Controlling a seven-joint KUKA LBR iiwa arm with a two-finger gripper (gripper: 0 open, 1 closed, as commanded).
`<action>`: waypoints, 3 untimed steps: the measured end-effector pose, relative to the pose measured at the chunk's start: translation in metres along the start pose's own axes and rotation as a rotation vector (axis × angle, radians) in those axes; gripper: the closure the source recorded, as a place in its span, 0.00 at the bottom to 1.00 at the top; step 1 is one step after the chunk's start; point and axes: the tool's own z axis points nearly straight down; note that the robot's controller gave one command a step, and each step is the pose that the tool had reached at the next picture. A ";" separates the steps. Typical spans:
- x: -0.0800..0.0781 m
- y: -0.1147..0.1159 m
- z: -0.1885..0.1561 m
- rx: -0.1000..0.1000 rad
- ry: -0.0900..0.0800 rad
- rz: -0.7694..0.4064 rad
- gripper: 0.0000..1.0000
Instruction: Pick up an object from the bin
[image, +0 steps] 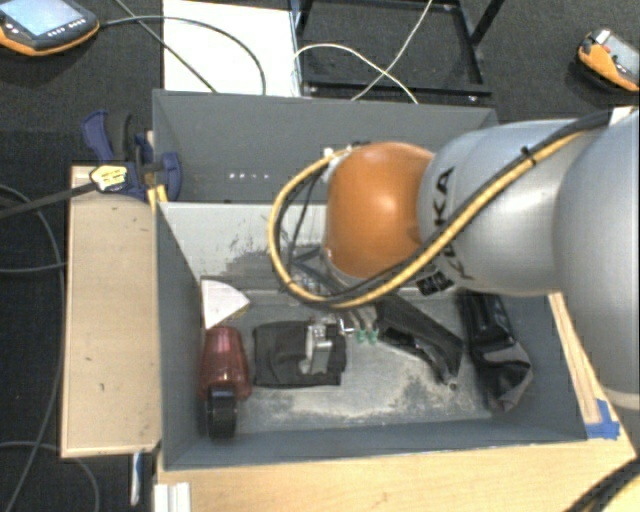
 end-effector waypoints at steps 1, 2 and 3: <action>-0.014 -0.005 0.092 -0.001 0.010 0.098 0.00; -0.019 -0.035 0.090 0.000 0.001 0.047 0.00; -0.015 -0.004 0.091 -0.004 0.005 0.098 1.00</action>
Offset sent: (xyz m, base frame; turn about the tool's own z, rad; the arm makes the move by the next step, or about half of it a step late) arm 0.0213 -0.0329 -0.0909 0.0452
